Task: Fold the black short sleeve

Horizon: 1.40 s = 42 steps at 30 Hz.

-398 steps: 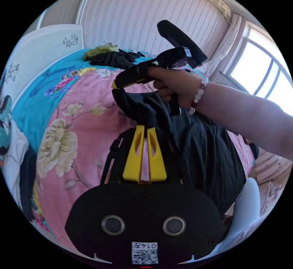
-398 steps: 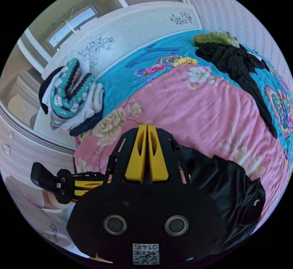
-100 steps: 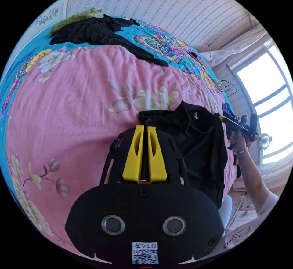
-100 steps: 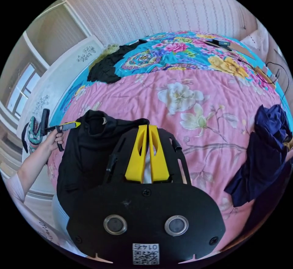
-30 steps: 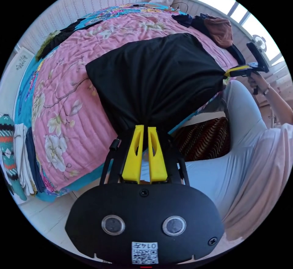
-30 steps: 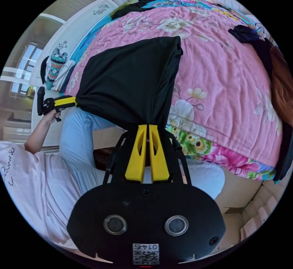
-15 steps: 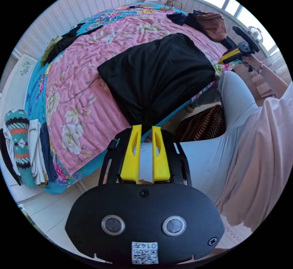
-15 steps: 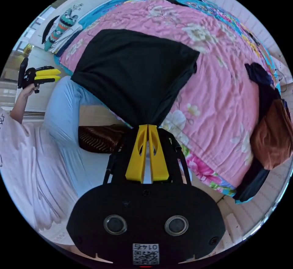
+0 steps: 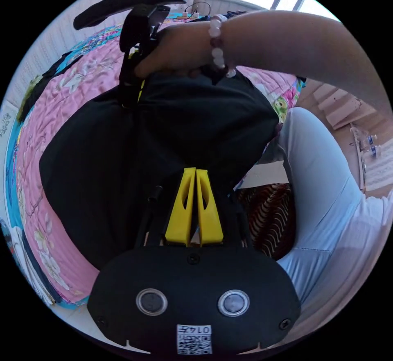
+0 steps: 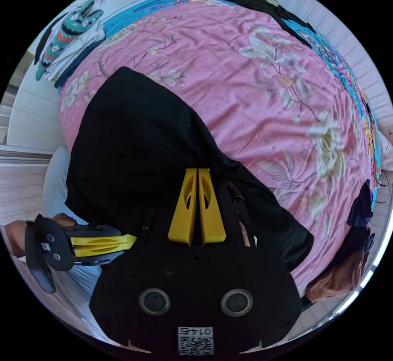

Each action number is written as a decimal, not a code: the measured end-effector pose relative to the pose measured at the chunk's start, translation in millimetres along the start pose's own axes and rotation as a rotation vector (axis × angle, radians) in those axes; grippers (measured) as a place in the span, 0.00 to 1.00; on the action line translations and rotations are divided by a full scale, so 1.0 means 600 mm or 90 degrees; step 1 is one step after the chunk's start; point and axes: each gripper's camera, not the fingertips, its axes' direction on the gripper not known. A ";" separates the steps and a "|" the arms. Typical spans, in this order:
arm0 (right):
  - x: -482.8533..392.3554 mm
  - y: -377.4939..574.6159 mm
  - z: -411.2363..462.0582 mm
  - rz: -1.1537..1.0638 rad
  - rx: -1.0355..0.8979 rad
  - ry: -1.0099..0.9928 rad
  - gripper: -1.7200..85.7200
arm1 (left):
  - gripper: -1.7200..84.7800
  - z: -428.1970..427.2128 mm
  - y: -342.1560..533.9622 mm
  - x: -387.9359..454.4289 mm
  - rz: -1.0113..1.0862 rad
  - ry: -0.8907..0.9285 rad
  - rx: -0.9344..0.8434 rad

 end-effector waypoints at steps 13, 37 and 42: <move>-0.035 -0.014 -0.003 -0.023 0.021 0.055 0.01 | 0.01 0.022 -0.013 0.075 0.051 -0.002 -0.011; 0.071 0.190 -0.036 0.113 0.174 -0.055 0.01 | 0.01 -0.010 -0.004 0.223 0.144 -0.120 0.041; 0.152 0.440 -0.074 0.213 0.240 -0.046 0.02 | 0.05 -0.065 -0.013 0.259 0.141 -0.083 0.123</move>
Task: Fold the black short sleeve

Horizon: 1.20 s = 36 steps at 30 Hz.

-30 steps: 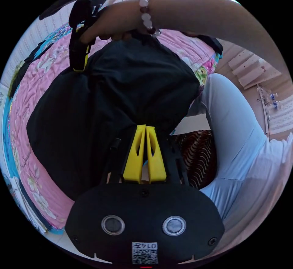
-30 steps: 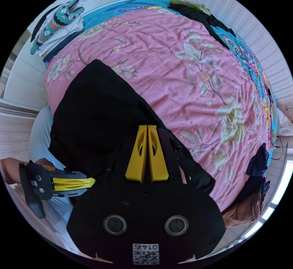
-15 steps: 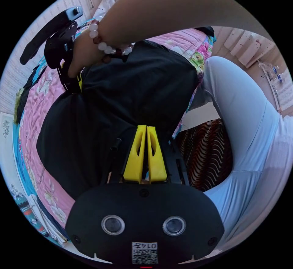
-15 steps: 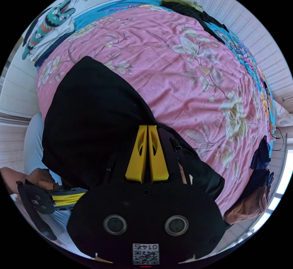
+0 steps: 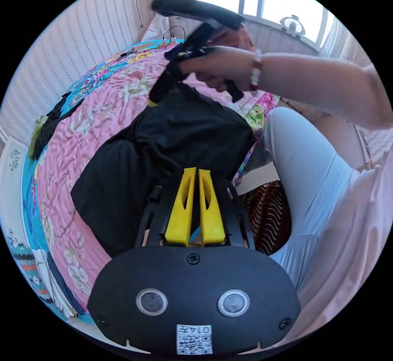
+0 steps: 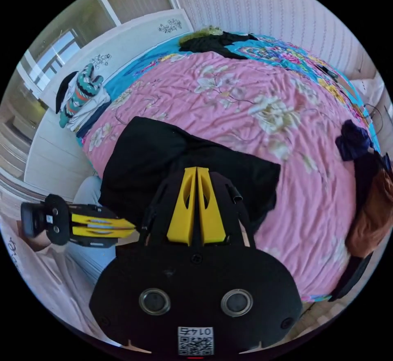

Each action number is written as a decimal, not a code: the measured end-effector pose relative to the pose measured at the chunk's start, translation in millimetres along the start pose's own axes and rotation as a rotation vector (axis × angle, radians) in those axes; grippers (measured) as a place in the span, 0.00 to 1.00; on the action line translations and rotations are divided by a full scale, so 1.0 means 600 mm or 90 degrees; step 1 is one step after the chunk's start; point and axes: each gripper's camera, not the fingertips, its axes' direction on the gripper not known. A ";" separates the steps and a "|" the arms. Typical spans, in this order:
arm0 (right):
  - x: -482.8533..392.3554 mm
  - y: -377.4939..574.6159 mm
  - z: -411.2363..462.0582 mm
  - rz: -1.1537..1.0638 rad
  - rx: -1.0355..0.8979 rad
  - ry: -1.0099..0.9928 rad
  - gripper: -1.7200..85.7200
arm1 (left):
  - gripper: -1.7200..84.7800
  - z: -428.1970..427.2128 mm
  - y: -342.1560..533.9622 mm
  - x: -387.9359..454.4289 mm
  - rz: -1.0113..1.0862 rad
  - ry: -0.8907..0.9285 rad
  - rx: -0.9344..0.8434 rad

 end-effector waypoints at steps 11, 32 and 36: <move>0.204 0.261 0.028 0.192 -0.133 -0.128 0.12 | 0.15 0.078 -0.098 0.130 0.133 0.052 -0.004; 0.373 0.267 0.001 0.115 -0.071 -0.422 0.03 | 0.06 0.104 -0.122 0.154 0.067 -0.022 0.000; 0.453 0.248 -0.010 0.208 0.045 -0.390 0.09 | 0.05 0.098 -0.107 0.127 0.034 0.010 0.010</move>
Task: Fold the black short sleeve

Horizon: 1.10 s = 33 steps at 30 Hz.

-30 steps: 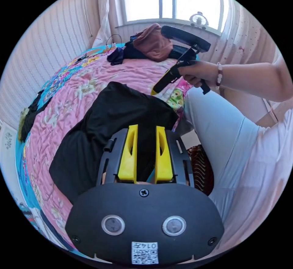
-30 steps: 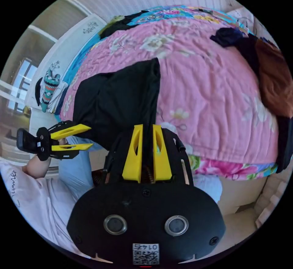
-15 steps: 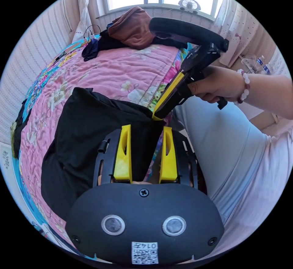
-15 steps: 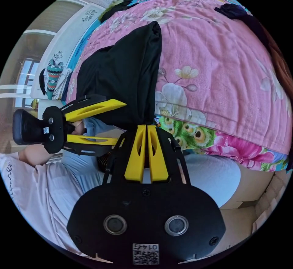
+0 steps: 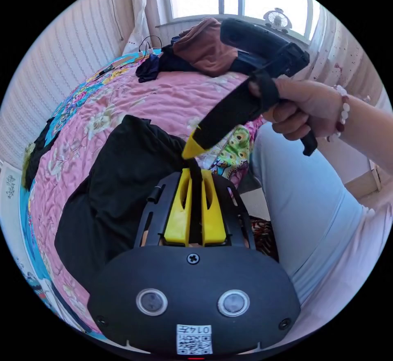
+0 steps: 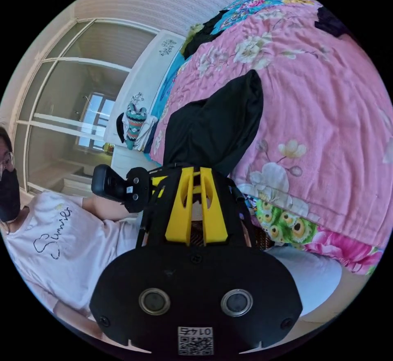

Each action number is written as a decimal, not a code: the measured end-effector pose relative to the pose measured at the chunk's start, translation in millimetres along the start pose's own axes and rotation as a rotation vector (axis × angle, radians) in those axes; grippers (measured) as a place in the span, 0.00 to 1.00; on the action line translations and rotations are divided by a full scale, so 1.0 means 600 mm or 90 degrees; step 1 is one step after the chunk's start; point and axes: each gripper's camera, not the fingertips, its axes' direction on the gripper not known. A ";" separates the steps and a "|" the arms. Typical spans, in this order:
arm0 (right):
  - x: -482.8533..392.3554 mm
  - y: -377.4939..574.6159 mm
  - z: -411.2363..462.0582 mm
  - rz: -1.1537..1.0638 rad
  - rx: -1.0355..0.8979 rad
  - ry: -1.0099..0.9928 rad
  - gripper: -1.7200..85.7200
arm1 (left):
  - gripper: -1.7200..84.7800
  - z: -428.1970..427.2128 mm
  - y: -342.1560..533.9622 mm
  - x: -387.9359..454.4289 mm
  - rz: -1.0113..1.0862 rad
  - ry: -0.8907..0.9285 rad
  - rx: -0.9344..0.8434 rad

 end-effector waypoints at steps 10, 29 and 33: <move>0.093 -0.155 0.078 0.111 0.034 0.031 0.15 | 0.04 -0.028 0.051 -0.043 -0.026 0.016 0.021; -0.021 -0.250 -0.119 0.054 0.024 0.161 0.04 | 0.04 -0.095 0.051 -0.151 -0.168 0.246 0.240; -0.133 -0.320 0.008 -0.039 -0.042 0.174 0.04 | 0.05 -0.122 0.141 -0.206 -0.237 0.179 0.245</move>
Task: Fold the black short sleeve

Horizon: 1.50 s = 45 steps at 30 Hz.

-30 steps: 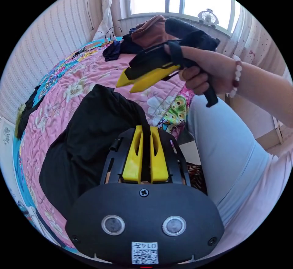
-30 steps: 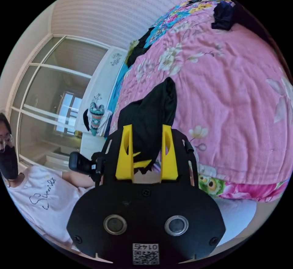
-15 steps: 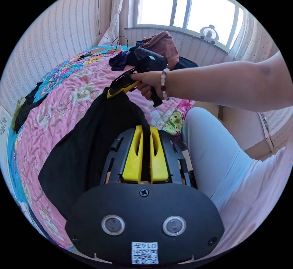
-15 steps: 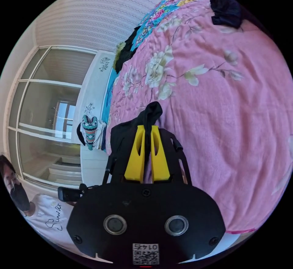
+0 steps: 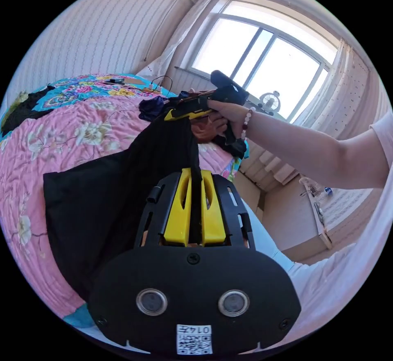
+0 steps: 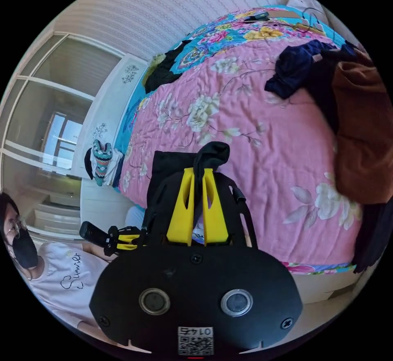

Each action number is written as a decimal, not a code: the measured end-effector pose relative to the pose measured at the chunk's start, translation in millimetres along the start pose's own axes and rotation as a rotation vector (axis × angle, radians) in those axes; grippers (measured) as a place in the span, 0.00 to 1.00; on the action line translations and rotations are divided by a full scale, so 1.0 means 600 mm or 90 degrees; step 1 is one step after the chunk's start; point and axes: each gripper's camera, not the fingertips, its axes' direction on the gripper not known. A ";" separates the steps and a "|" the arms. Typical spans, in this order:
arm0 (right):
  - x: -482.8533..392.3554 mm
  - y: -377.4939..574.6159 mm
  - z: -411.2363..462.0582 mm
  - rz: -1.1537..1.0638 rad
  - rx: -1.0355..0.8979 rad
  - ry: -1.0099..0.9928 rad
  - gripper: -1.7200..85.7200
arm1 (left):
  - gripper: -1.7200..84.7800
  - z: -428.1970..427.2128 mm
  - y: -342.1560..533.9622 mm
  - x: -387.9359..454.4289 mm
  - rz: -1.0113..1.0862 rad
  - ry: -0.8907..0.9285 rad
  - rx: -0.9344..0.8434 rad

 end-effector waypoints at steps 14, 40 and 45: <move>-0.335 -0.198 0.405 -0.074 -0.155 0.118 0.08 | 0.07 -0.171 0.181 -0.234 -0.337 -0.178 0.009; -0.488 -0.326 0.547 -0.280 -0.270 0.235 0.17 | 0.13 -0.157 0.202 -0.321 -0.347 -0.223 -0.140; -0.527 -0.313 0.539 -0.336 -0.268 0.228 0.07 | 0.03 -0.161 0.194 -0.307 -0.259 -0.238 -0.165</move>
